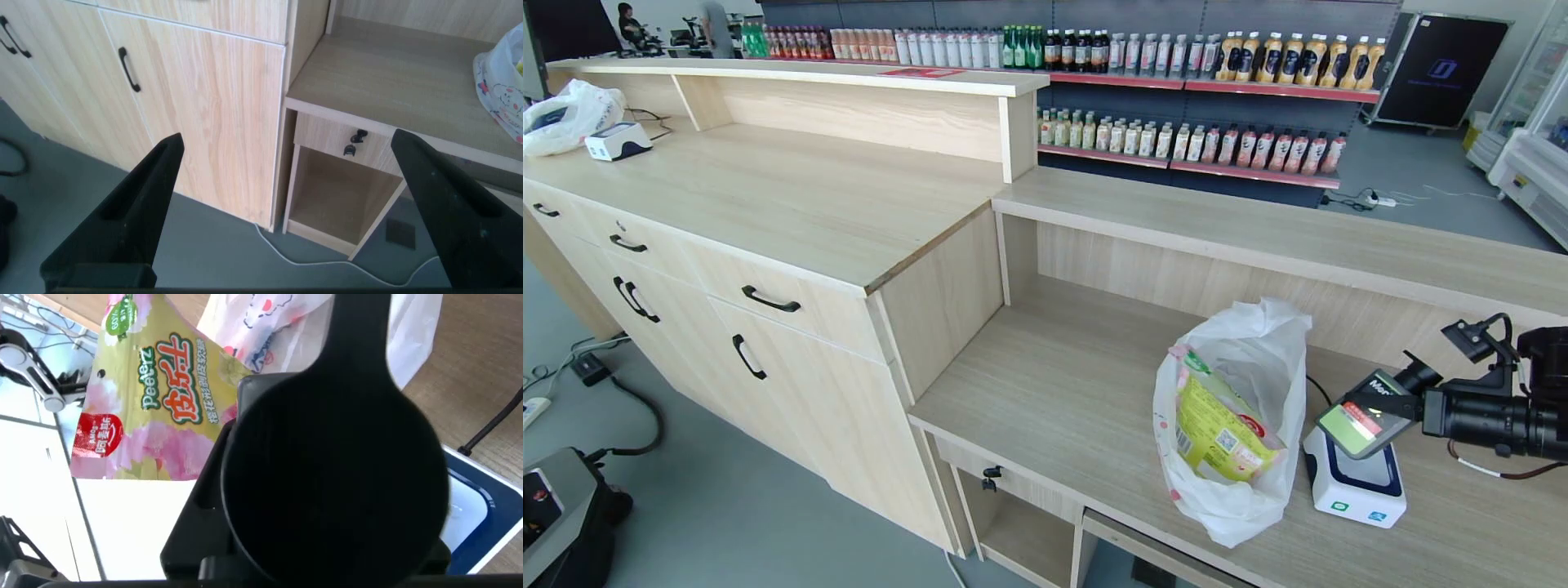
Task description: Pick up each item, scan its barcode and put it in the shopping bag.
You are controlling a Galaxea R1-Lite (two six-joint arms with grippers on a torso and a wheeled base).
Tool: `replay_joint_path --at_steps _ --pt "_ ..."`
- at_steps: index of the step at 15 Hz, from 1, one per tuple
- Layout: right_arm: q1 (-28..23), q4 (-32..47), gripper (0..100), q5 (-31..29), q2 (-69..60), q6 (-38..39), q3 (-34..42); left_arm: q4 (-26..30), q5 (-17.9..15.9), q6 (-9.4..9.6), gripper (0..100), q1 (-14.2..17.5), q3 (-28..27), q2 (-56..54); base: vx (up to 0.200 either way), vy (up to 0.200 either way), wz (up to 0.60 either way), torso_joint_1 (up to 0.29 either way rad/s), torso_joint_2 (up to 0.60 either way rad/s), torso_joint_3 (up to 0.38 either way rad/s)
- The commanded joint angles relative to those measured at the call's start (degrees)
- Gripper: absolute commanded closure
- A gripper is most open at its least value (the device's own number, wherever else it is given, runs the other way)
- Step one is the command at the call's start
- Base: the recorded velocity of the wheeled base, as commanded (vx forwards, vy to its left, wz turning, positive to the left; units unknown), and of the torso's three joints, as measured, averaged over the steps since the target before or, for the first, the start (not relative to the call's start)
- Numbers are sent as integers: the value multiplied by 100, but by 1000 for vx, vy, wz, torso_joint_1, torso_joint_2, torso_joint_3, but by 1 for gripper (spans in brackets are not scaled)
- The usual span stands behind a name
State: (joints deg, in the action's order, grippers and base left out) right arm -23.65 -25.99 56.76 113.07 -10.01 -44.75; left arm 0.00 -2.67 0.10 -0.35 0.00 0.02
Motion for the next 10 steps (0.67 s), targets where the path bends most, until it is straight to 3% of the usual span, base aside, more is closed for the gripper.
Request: replay_joint_path --at_steps 1,5,10 --pt "1 6 100 2 31 -54 -7 0 3 -1 0 0 0 6 0 0 0 0 0 0" --pt "1 6 100 -25 -66 -300 -7 0 3 -1 0 0 0 6 0 0 0 0 0 0" --pt "-368 94 100 -288 -1832 -942 336 0 -5 -1 0 0 0 6 0 0 0 0 0 0"
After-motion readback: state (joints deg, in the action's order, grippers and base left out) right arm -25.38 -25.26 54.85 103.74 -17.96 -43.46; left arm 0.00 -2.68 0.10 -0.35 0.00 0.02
